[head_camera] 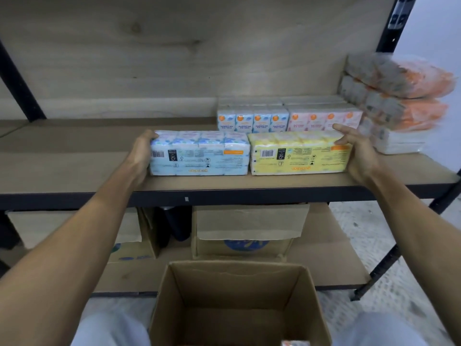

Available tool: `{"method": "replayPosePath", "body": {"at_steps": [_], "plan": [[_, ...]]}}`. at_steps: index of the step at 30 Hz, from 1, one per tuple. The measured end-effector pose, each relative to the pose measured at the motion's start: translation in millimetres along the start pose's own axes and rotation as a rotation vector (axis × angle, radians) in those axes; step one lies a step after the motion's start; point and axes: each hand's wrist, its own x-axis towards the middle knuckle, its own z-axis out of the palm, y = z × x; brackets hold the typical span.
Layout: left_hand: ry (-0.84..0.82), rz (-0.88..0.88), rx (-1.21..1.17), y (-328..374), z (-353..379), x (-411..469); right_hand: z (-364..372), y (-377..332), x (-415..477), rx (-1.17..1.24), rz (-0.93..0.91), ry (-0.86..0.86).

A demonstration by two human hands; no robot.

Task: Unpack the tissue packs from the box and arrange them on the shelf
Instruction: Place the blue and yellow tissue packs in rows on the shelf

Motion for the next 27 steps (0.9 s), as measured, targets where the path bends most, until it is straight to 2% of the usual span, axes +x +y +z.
{"method": "replayPosePath", "body": {"at_steps": [6, 11, 15, 20, 24, 27], "plan": [[-0.034, 0.059, 0.033, 0.1, -5.1, 4.9, -0.5, -2.2, 0.6, -0.098, 0.025, -0.043], [-0.153, 0.279, 0.419, 19.9, -13.3, 6.7, -9.5, -17.3, 5.8, -0.333, 0.045, -0.077], [-0.312, 0.229, 0.686, 30.1, -8.3, -2.0, -5.8, -34.7, 2.6, -0.476, 0.134, -0.223], [-0.274, 0.221, 0.626, 30.5, -5.2, -6.0, -3.6, -46.2, -7.0, -0.572, 0.099, -0.286], [-0.243, 0.255, 0.558, 28.5, -5.0, -9.3, -6.9, -42.8, -11.7, -0.597, -0.06, -0.214], [-0.159, 0.35, 0.558, 24.2, -7.0, -10.2, -8.0, -36.9, -17.3, -0.663, -0.164, -0.122]]}}
